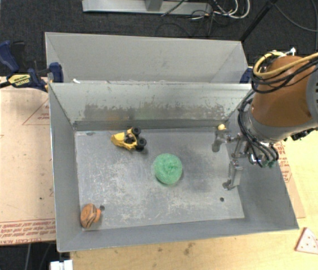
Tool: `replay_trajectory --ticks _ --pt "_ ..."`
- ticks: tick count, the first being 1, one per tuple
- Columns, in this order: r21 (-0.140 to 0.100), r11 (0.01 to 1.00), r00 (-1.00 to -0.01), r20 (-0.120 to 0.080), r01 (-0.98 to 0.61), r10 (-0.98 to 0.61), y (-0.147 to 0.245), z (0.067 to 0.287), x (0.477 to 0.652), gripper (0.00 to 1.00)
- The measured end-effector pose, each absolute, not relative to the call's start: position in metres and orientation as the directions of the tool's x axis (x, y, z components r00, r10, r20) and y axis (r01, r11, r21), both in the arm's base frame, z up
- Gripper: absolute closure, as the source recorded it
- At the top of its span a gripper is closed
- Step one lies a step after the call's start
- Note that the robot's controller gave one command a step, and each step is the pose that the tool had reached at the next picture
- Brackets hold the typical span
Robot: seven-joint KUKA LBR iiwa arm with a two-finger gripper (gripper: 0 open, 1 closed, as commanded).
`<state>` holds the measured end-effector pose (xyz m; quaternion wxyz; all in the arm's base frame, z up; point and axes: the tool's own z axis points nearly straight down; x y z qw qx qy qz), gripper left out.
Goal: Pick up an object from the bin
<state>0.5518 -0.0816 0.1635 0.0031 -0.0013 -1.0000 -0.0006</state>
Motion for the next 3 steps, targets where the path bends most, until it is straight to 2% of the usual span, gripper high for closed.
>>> replay_trajectory --ticks 1,2,3 --pt "0.0 1.0 -1.0 -0.001 0.001 0.001 -0.081 0.168 0.553 0.0" --pt "-0.002 1.0 -1.0 -0.009 0.01 0.01 -0.05 0.142 0.585 0.0" --pt "0.003 0.995 -0.995 -0.004 0.104 0.104 -0.028 0.097 0.586 0.0"
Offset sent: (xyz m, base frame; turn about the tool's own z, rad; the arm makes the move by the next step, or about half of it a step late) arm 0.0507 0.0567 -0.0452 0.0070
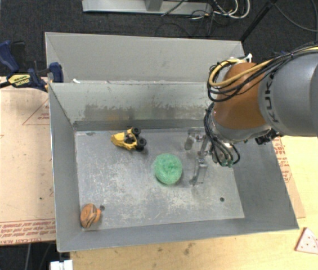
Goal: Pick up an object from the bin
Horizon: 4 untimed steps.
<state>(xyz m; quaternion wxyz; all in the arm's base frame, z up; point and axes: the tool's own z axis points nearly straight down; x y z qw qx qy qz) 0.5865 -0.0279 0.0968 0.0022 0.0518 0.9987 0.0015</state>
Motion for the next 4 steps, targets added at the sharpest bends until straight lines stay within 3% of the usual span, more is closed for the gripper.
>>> replay_trajectory --ticks 1,2,3,4 --pt "0.001 0.997 -0.997 0.003 0.083 0.083 -0.016 0.076 0.572 0.0" --pt "0.001 1.0 -1.0 -0.002 0.031 0.031 -0.006 0.074 0.576 0.0" --pt "0.002 0.988 -0.988 -0.002 0.154 0.154 0.015 0.074 0.592 0.0" --pt "0.001 0.996 -0.996 -0.003 -0.093 -0.093 0.029 0.07 0.601 1.0"
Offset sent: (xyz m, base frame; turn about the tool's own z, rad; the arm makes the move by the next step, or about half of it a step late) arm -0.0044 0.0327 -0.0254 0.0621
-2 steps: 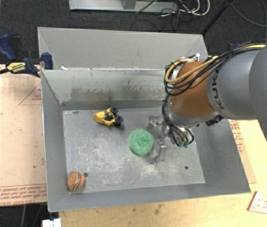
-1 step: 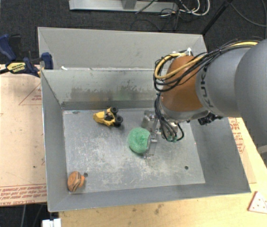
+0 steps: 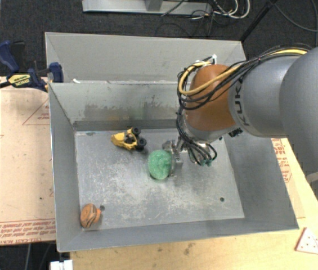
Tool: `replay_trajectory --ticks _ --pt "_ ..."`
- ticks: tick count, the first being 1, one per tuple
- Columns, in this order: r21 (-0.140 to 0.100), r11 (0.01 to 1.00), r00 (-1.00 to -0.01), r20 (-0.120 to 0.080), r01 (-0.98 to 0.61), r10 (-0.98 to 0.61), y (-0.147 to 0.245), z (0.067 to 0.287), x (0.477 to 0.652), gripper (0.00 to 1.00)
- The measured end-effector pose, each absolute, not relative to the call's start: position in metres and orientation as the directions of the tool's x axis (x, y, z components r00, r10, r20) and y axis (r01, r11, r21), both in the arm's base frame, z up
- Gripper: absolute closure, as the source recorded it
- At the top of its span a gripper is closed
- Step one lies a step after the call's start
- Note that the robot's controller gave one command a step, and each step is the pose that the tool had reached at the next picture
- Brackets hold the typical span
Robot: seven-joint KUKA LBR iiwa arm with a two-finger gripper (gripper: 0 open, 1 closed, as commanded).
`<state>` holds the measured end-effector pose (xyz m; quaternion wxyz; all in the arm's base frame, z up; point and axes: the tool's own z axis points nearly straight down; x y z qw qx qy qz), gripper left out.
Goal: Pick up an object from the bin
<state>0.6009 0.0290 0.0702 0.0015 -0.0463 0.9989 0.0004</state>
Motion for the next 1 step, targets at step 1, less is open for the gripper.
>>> replay_trajectory --ticks 1 --pt "0.001 0.996 -0.996 -0.003 -0.093 -0.093 0.0291 0.0702 0.6009 1.0"
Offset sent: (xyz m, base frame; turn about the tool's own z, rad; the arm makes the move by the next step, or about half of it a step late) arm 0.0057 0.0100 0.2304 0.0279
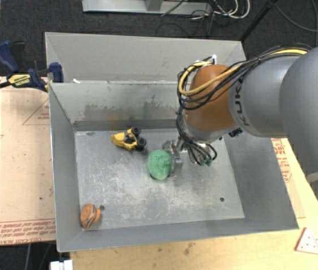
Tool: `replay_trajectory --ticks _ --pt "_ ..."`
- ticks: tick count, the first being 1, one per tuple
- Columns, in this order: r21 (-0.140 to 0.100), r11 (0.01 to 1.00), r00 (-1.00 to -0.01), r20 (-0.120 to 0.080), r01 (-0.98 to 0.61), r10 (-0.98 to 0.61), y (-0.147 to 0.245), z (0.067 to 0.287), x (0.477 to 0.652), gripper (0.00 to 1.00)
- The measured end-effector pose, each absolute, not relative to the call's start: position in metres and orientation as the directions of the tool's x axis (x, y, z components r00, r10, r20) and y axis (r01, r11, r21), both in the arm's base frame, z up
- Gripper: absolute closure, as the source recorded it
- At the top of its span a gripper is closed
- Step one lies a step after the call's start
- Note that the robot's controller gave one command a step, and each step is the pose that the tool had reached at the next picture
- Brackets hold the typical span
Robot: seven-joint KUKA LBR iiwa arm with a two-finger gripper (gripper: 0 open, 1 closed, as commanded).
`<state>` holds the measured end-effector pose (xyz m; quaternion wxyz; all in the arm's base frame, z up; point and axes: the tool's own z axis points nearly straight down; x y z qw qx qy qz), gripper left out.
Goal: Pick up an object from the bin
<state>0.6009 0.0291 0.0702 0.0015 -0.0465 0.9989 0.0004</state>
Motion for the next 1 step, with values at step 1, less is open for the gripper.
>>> replay_trajectory --ticks 1 --pt "0.001 0.998 -0.998 -0.001 -0.07 -0.07 0.038 0.2707 0.6063 1.0"
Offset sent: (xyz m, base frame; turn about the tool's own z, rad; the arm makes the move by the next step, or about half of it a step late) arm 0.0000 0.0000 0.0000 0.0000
